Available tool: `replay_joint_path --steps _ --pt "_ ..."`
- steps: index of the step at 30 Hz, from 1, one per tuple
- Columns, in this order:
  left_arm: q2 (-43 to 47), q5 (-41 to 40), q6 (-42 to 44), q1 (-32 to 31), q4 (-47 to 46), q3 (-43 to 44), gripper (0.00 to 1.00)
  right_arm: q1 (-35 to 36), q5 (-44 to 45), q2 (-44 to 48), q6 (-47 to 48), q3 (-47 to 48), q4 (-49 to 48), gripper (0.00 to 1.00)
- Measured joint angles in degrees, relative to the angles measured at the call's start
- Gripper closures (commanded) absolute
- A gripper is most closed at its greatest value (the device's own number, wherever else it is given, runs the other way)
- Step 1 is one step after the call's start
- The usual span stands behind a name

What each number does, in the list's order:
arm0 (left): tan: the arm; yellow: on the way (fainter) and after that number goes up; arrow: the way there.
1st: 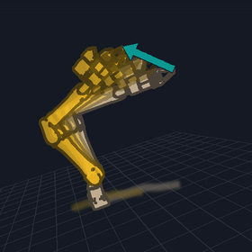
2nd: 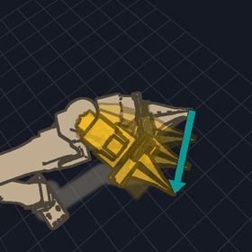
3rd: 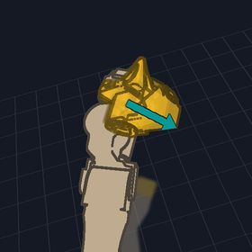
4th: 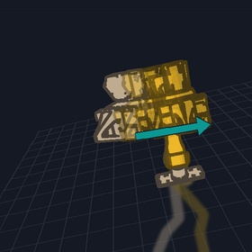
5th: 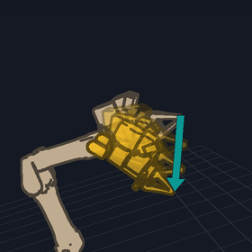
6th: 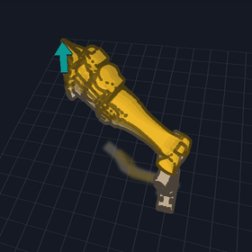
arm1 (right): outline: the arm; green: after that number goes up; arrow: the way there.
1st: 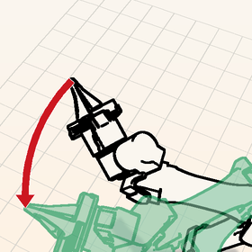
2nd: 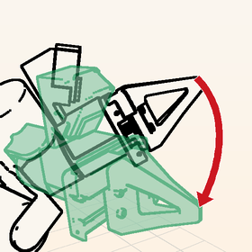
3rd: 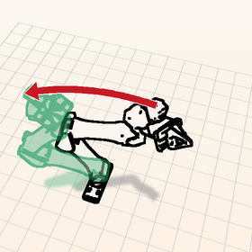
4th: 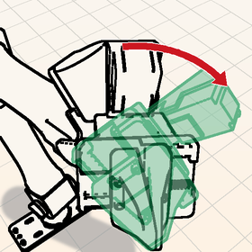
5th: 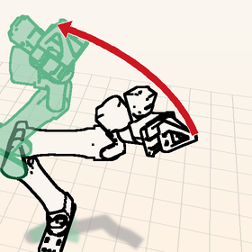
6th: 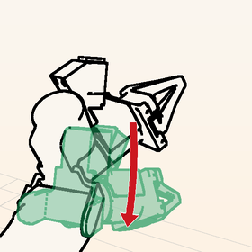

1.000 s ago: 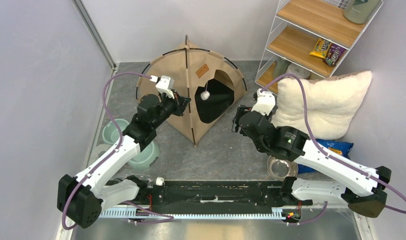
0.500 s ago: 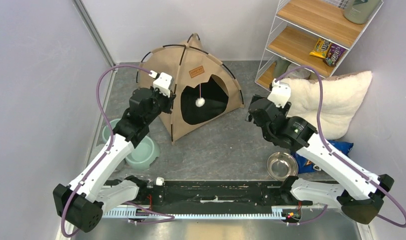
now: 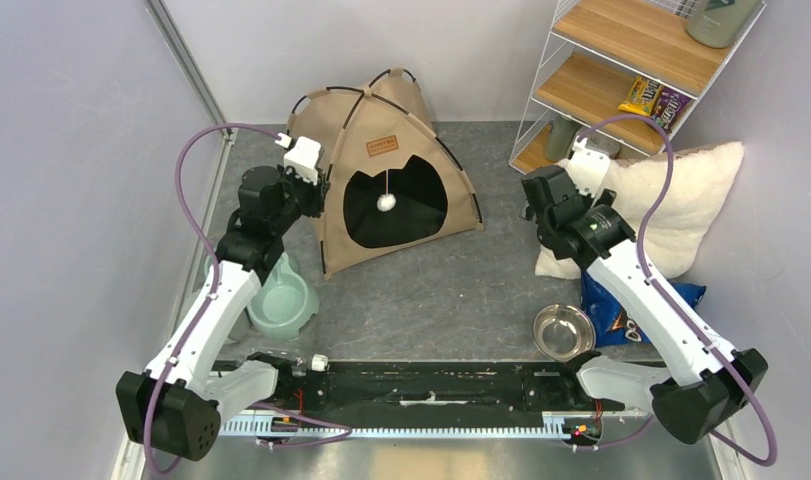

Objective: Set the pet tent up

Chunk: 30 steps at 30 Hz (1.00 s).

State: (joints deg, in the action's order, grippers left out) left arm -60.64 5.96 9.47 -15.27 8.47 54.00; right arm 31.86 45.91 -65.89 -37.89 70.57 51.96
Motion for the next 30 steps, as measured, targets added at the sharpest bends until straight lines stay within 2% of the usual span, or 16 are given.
replay_joint_path --steps 3,7,9,13,15,16,19,21,22,24,27,30 --pt "-0.09 -0.33 0.17 1.66 0.07 0.59 0.39 -5.31 -0.31 -0.98 1.60 -0.39 -1.25 0.03" --pt "-0.20 0.31 -0.04 2.19 0.22 2.40 0.32 -10.78 -1.14 -2.49 4.57 -2.40 -6.12 0.03" --pt "-0.20 0.81 -0.50 2.16 0.70 3.43 0.23 -12.98 -1.29 -4.04 6.67 -4.04 -10.03 0.03" --pt "0.83 3.87 -2.97 2.19 2.82 5.92 0.22 -15.98 -1.55 -8.24 10.08 -6.14 -16.70 0.03" --pt "2.32 5.29 -4.42 2.16 3.87 6.91 0.22 -17.40 -1.46 -11.04 11.26 -6.38 -19.69 0.12" --pt "3.19 5.95 -5.16 2.16 4.74 7.56 0.22 -17.97 -1.31 -12.37 11.85 -6.40 -21.09 0.22" --pt "6.49 6.95 -7.43 2.16 6.78 9.81 0.22 -18.73 -1.22 -15.34 13.90 -6.67 -24.94 0.75" --pt "8.52 7.45 -8.87 2.16 7.89 10.91 0.22 -18.75 -1.49 -15.47 14.58 -7.15 -26.58 0.97" --pt "9.49 7.76 -9.60 2.16 8.35 11.32 0.22 -18.75 -1.75 -15.17 14.99 -7.21 -27.12 1.00" --pt "11.37 8.33 -10.86 2.16 9.27 11.85 0.21 -18.75 -2.75 -14.05 15.89 -7.23 -27.89 1.00" --pt "13.27 9.27 -12.22 2.16 10.64 11.85 0.13 -18.78 -5.62 -10.32 17.09 -7.32 -27.91 1.00" --pt "14.29 9.27 -13.31 2.16 12.74 11.82 0.13 -18.47 -9.97 -5.64 18.71 -7.30 -27.93 1.00"
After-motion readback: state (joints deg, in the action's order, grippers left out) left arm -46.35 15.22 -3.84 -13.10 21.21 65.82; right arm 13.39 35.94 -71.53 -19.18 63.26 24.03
